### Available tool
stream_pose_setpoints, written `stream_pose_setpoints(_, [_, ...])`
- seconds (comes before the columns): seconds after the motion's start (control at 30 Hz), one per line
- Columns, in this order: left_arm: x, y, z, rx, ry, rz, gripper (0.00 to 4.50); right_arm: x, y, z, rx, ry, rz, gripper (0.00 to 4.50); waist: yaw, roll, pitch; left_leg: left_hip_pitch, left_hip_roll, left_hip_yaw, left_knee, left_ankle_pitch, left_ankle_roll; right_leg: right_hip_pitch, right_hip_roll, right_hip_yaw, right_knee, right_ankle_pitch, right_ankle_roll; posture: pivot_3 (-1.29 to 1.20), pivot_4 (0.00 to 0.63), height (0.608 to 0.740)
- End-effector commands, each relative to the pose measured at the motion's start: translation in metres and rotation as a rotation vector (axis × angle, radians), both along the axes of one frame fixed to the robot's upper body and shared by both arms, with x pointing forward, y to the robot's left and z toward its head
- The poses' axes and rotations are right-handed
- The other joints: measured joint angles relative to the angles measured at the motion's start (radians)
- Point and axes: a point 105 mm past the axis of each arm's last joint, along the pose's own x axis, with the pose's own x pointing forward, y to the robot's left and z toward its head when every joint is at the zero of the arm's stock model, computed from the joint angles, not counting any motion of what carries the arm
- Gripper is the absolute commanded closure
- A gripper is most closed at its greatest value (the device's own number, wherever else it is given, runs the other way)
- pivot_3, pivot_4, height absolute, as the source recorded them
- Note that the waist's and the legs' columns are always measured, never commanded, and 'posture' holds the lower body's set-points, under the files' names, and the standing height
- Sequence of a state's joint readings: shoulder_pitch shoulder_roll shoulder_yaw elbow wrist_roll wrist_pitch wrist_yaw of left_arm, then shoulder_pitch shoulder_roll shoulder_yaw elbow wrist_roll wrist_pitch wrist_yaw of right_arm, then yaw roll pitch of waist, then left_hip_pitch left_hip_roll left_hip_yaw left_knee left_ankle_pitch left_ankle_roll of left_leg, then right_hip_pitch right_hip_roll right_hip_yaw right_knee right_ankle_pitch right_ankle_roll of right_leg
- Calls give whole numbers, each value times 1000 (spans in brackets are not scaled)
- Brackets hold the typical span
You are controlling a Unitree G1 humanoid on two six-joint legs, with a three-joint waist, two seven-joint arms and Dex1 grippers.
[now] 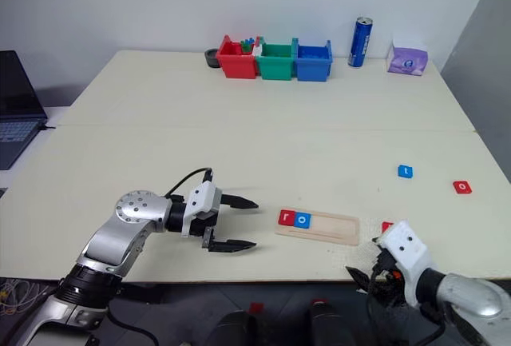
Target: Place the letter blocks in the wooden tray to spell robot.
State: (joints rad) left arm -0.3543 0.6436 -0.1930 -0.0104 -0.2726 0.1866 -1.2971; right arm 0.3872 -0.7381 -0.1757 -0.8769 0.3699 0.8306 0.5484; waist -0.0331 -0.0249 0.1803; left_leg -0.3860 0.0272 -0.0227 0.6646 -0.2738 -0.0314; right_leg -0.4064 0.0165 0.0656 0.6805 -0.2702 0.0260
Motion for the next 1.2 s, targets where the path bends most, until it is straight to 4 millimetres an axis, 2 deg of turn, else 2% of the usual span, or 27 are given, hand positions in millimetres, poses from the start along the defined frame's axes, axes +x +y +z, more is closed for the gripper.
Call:
stream_pose_setpoints(0.03, [-1,-5,7,-6,-37,-24,0,12,-2,10,-39,-131,-26,16,1,0,0,0,0,0,0,0,0,0,0,0,0,0,0,0,150,740])
stream_pose_setpoints(0.17, [-1,-6,7,-4,-40,-31,0,11,-11,19,-57,-147,-5,16,2,0,0,0,0,-1,-1,0,0,0,0,0,-1,0,0,0,150,740])
stream_pose_setpoints(0.37, [-1,-11,9,-11,-37,-44,0,18,-41,28,-162,-79,100,16,3,0,0,0,0,0,0,0,0,1,0,0,0,0,0,0,150,740])
stream_pose_setpoints(0.5, [-1,-14,9,-11,-37,-55,0,26,-54,24,-209,37,202,16,1,-1,0,2,-1,1,0,0,0,2,0,0,0,0,0,0,150,740])
stream_pose_setpoints(0.73, [-3,-19,10,-17,-36,-63,0,54,-64,17,-289,150,349,16,1,-1,1,2,-1,0,-1,0,0,1,1,0,0,0,-1,0,150,740])
stream_pose_setpoints(0.9, [-4,-19,10,-17,-38,-46,0,69,-75,11,-359,235,377,16,1,-1,1,1,0,1,0,0,0,1,0,0,0,0,-1,0,150,740])
stream_pose_setpoints(1.03, [-5,-17,8,-18,-40,-31,0,75,-75,7,-339,296,383,16,2,0,1,2,0,1,0,0,0,1,0,0,0,0,-1,0,150,740])
stream_pose_setpoints(1.13, [-7,-16,8,-20,-37,-20,0,78,-74,6,-323,307,385,580,2,0,1,2,1,0,0,0,0,1,0,0,0,0,-1,0,150,740])
stream_pose_setpoints(1.2, [-8,-15,7,-19,-35,-12,0,78,-72,7,-304,305,388,1256,2,0,1,1,1,0,0,0,0,1,-1,0,0,0,-1,0,150,740])
